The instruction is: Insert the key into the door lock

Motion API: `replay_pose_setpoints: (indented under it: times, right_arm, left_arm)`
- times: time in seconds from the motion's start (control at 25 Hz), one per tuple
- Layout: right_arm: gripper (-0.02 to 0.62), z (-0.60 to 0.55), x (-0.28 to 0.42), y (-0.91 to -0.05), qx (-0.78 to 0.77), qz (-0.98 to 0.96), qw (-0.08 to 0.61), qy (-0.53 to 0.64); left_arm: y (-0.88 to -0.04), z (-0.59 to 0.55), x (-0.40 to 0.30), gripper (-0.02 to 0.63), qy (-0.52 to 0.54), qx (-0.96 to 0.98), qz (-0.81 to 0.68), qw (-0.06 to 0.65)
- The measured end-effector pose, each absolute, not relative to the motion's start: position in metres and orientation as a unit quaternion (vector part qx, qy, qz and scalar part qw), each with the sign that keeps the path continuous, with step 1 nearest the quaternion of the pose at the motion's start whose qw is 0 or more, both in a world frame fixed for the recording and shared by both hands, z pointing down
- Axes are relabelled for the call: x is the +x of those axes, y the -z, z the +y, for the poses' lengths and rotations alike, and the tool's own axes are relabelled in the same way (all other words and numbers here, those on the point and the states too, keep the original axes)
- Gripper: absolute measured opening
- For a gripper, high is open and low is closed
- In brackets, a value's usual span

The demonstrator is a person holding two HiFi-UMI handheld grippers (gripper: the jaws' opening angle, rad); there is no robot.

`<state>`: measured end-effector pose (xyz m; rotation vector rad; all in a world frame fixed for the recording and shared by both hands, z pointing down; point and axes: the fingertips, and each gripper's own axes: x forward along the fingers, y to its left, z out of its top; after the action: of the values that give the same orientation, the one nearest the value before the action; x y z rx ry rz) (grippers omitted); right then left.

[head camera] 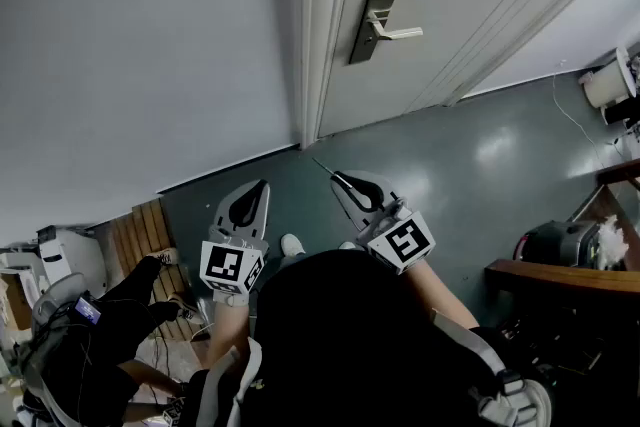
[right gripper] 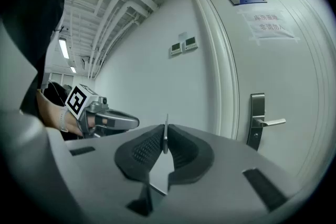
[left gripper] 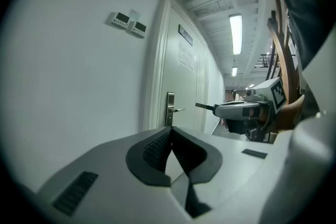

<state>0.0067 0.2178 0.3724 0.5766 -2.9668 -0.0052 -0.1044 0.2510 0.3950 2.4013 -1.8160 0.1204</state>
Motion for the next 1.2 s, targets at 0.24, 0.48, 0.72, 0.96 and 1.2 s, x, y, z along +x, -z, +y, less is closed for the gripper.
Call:
replay_pose_setpoints:
  times: [0.24,0.48,0.72,0.96,1.2]
  right_arm:
    - [0.032,0.224,-0.03,-0.376,0.191,-0.979,0.064,0.003]
    - [0.032,0.223,-0.064,-0.383,0.198,-0.978,0.062,-0.01]
    - [0.032,0.21,-0.087,-0.38,0.193,-0.98,0.045,-0.024]
    - [0.032,0.161,-0.105,-0.389,0.179,-0.982,0.05,-0.035]
    - [0.032,0.094,-0.129,-0.389,0.137,-0.988,0.051,-0.04]
  left_arm:
    - [-0.4,0.258,-0.14,0.008,-0.032,0.797,-0.601,0.06]
    - [-0.407,0.261,-0.175,0.008,-0.035,0.798,-0.599,0.058]
    - [-0.419,0.25,-0.198,0.008,-0.043,0.788,-0.611,0.069]
    - [-0.427,0.211,-0.213,0.008,-0.048,0.778,-0.622,0.079]
    - [-0.427,0.15,-0.225,0.008,-0.054,0.761,-0.641,0.088]
